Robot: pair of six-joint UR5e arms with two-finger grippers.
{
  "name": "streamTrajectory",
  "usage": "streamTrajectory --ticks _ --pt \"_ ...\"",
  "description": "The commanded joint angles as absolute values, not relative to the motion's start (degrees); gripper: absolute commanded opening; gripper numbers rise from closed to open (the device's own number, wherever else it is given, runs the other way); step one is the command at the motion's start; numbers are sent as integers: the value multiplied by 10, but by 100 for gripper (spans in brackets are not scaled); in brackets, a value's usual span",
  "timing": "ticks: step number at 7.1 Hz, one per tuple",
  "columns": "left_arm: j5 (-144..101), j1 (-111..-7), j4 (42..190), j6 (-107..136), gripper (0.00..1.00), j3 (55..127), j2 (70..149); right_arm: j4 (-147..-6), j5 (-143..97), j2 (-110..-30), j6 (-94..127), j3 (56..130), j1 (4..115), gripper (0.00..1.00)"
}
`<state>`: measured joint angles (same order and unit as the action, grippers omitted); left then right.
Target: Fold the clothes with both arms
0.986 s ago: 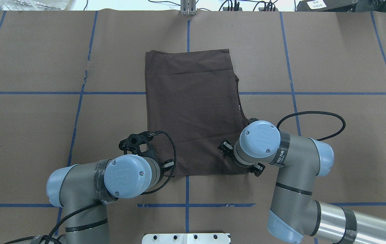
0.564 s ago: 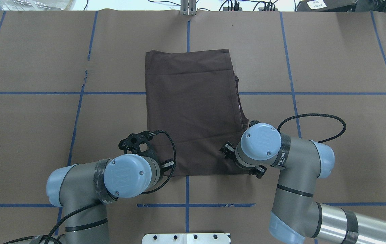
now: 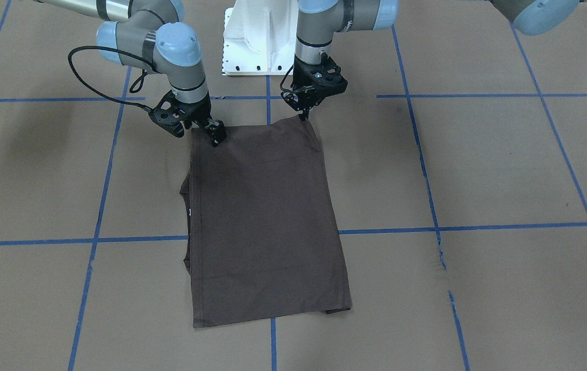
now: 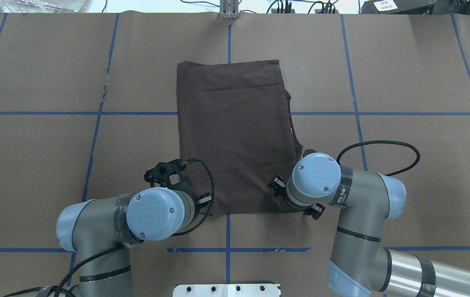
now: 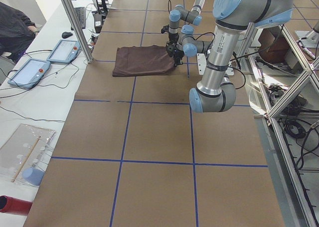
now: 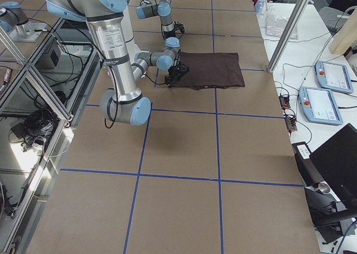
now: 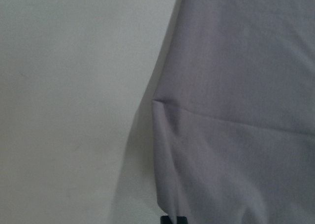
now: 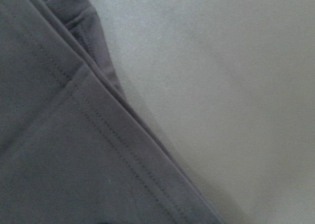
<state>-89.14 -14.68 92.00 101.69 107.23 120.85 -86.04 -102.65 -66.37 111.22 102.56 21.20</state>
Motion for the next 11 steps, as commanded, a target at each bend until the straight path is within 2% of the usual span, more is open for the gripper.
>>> streamTrajectory --ticks 1,2,4,5,11 --pt "-892 -147 919 1017 0 1072 1208 -863 -1027 -662 1113 1024 211 56" --pt "-891 -147 919 1017 0 1072 1208 -863 -1027 -662 1112 1024 211 31" --pt "-891 -149 918 1017 0 1073 1208 -863 -1027 -660 1112 1024 211 7" --pt "-891 -149 918 1017 0 1073 1208 -863 -1028 -658 1111 1025 211 0" --pt "-891 -149 918 1017 0 1073 1208 -864 -1032 -647 1109 1027 225 0"
